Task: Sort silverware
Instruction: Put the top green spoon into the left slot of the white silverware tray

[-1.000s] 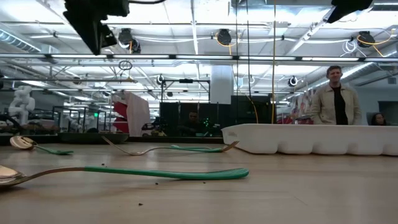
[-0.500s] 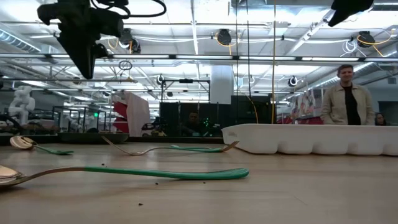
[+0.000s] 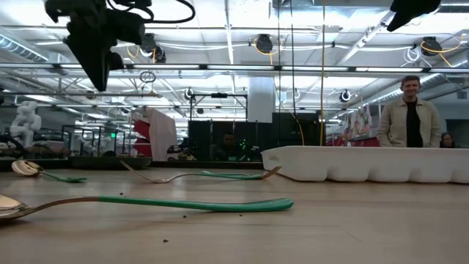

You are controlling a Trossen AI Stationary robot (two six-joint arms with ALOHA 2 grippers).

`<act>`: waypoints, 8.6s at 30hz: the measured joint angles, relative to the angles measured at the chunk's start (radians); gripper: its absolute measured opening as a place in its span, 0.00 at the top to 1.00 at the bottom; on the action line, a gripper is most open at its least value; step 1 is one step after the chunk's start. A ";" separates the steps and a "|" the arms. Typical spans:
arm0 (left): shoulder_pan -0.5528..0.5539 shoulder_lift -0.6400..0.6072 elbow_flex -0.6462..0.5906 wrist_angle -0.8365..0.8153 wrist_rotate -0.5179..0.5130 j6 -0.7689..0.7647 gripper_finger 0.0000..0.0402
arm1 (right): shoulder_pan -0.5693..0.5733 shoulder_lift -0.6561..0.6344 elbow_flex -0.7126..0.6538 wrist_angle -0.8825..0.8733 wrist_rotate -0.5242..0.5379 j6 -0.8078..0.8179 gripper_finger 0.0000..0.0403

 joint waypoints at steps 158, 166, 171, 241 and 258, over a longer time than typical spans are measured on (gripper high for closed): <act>-0.370 0.184 -0.125 0.370 -0.040 -0.270 0.98 | 0.000 0.002 0.000 0.005 -0.001 0.055 0.22; -0.336 0.183 0.026 0.309 -0.053 -0.318 0.99 | 0.000 0.002 0.000 0.006 -0.001 0.052 0.22; -0.310 0.183 0.125 0.248 -0.061 -0.330 0.99 | 0.000 0.002 0.000 0.006 -0.001 0.052 0.22; 0.096 0.587 0.380 0.946 -0.036 -1.197 0.99 | 0.000 0.002 0.000 0.118 0.000 0.067 0.22; 0.119 0.744 0.464 0.936 -0.075 -1.156 0.99 | 0.000 0.002 0.000 0.123 0.001 0.067 0.22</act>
